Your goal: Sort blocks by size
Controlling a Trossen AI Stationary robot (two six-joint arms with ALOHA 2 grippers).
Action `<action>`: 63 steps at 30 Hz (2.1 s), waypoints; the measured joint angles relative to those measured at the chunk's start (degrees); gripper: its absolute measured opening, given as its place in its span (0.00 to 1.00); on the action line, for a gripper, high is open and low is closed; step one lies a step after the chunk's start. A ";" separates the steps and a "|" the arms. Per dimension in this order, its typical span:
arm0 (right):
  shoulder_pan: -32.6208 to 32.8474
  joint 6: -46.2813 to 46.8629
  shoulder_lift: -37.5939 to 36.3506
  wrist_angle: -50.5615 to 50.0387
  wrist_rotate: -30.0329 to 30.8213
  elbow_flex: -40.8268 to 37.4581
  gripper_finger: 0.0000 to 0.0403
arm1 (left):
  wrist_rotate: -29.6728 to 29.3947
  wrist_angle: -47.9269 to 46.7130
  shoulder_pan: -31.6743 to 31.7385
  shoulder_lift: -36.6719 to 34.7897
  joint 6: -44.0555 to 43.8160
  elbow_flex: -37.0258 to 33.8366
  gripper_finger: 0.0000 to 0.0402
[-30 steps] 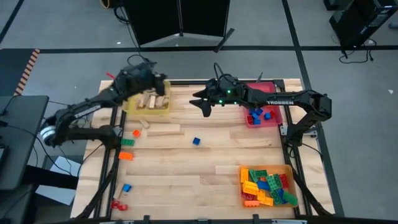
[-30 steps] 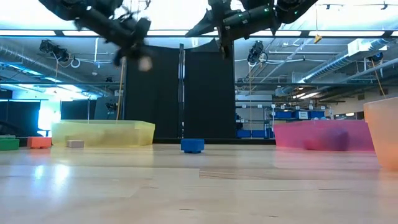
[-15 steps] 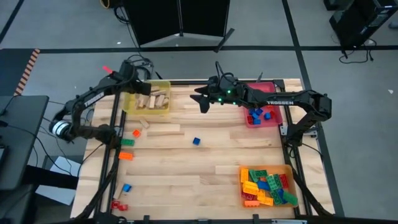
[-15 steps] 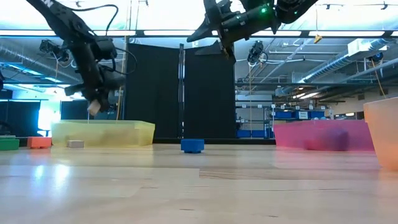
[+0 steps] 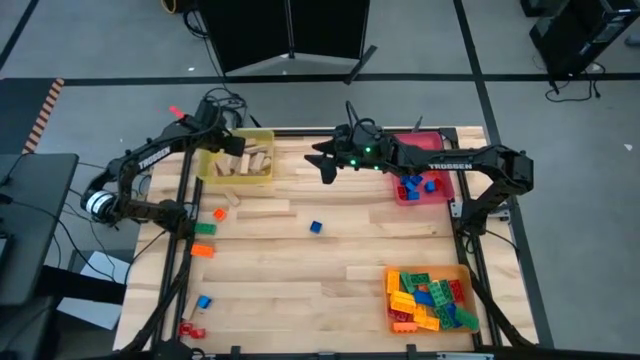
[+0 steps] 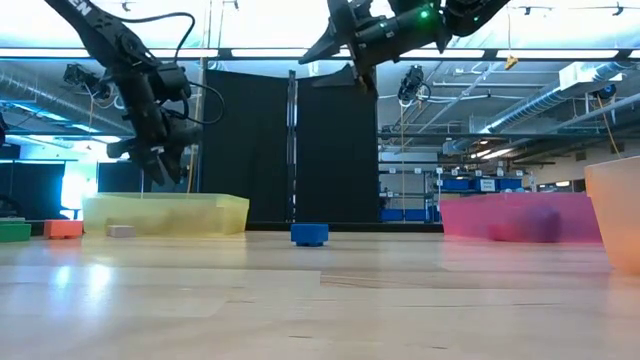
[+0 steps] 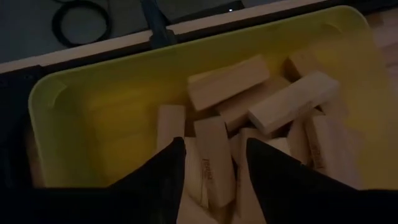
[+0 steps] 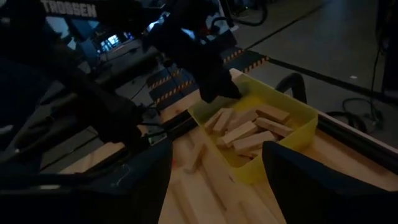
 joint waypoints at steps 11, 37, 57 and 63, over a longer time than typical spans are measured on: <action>1.91 -10.78 7.04 4.73 -0.03 -0.09 0.64 | 0.76 -11.04 -1.52 -3.98 -4.45 9.61 0.45; 2.94 -13.51 15.04 10.79 -2.15 -0.04 0.64 | -1.26 -57.47 -43.87 -12.16 -27.16 10.11 0.45; 2.98 -14.94 15.02 10.59 -2.22 -0.04 0.63 | 7.63 -55.66 -45.86 14.62 -5.85 9.40 0.45; 3.00 -14.92 14.97 10.11 -2.24 -0.04 0.63 | 8.01 -54.05 -47.09 20.12 -0.54 9.40 0.46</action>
